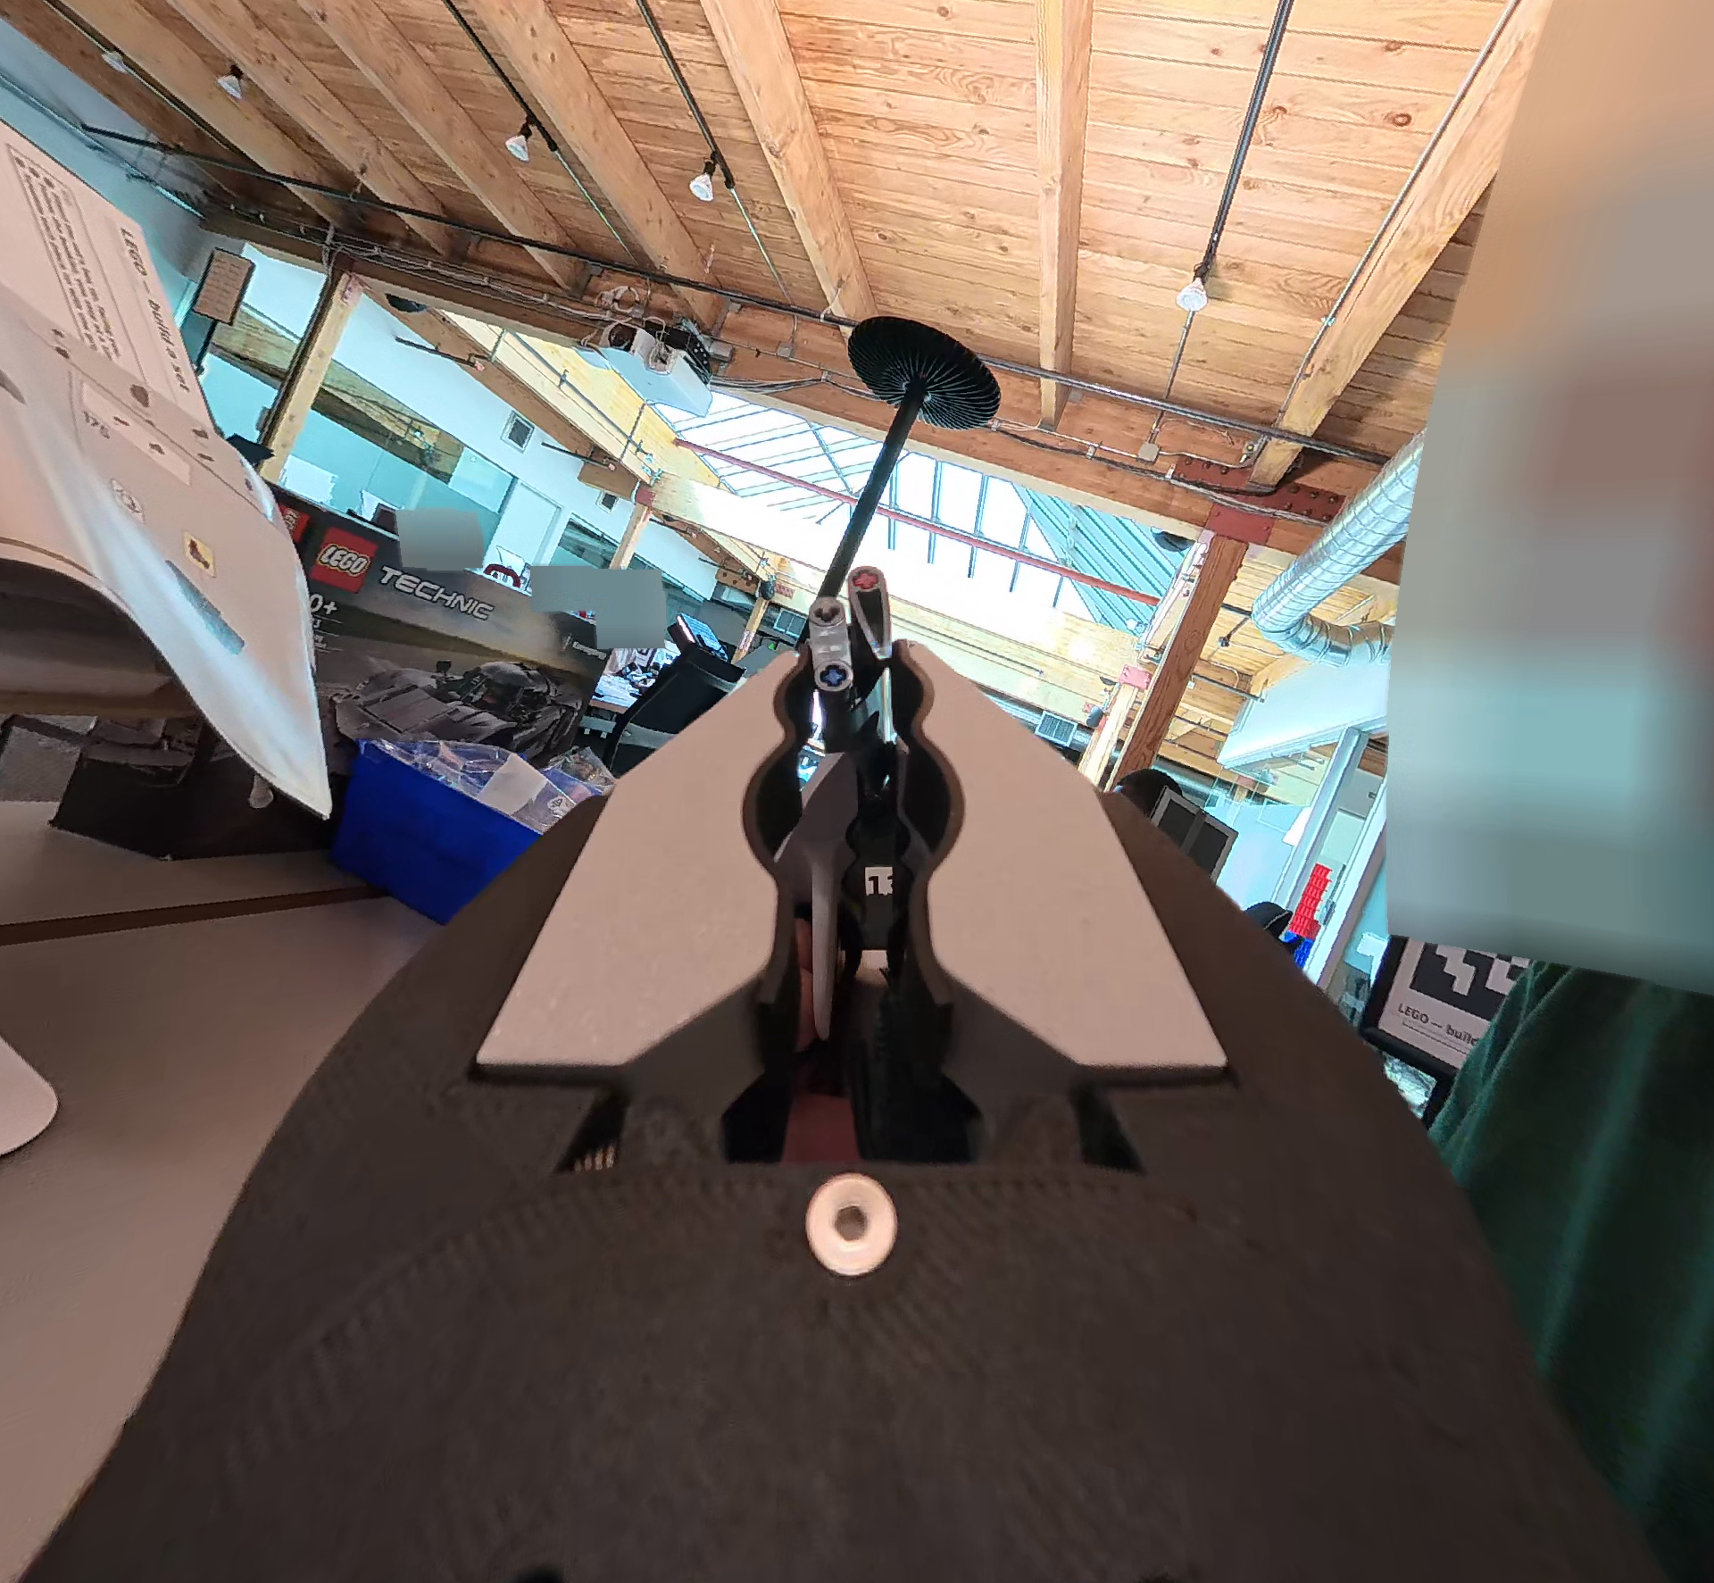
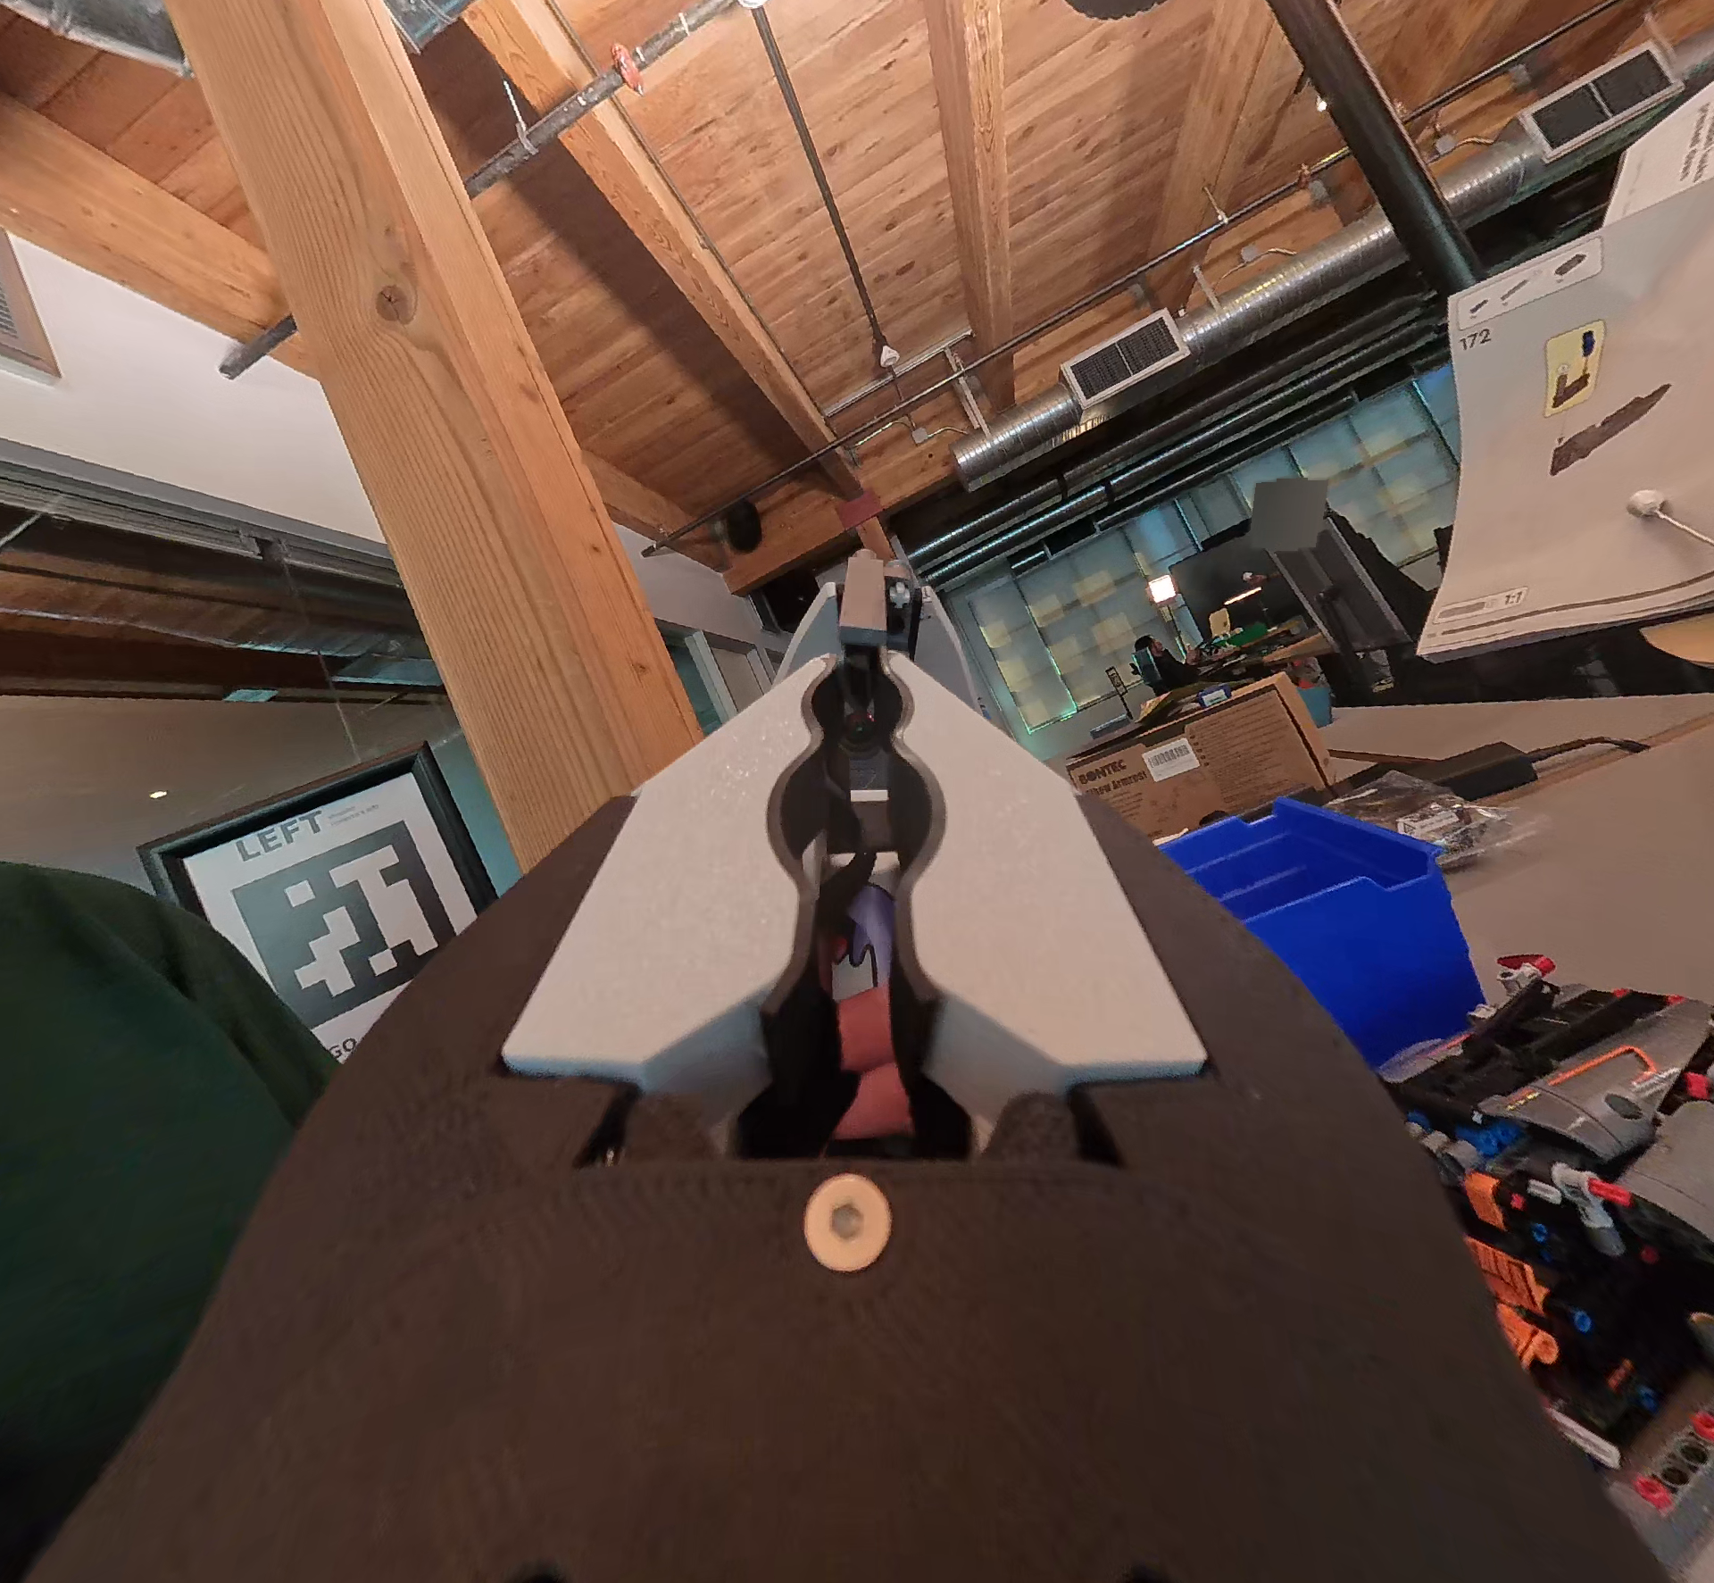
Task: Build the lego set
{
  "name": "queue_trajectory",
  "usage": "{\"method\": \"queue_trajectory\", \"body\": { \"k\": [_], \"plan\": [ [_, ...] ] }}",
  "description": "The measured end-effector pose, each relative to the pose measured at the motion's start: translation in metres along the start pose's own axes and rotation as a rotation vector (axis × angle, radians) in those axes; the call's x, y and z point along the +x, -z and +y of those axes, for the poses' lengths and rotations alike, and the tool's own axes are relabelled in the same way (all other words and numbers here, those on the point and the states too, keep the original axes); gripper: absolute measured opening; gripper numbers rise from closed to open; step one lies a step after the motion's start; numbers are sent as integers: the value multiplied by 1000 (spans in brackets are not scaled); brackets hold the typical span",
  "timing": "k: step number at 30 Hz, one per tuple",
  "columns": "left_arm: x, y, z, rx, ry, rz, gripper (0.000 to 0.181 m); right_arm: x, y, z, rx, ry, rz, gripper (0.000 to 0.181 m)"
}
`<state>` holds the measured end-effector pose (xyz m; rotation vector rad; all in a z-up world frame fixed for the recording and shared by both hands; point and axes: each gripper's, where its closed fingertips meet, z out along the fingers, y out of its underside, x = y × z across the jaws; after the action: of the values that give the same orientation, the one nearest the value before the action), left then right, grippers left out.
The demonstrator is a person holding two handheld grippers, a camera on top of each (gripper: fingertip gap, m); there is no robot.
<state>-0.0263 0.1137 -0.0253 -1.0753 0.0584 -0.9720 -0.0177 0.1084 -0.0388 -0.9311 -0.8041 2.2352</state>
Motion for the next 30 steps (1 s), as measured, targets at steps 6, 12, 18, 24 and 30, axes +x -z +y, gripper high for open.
{"method": "queue_trajectory", "body": {
  "k": [6,12,18,24,30],
  "plan": [
    [-7,1,-4,16,-2,-19,13,7,3,-3,18,-19,5,2],
    [-16,5,-12,55,4,-43,13,15,8,-5,30,-22,31,2],
    [-27,12,-24,105,15,-70,13,20,13,-4,38,-30,47,1],
    [-27,10,-20,95,15,-71,13,24,13,-4,40,-28,62,5],
    [-25,1,-3,50,-3,-68,13,24,8,-4,31,-25,55,7]
  ]
}}
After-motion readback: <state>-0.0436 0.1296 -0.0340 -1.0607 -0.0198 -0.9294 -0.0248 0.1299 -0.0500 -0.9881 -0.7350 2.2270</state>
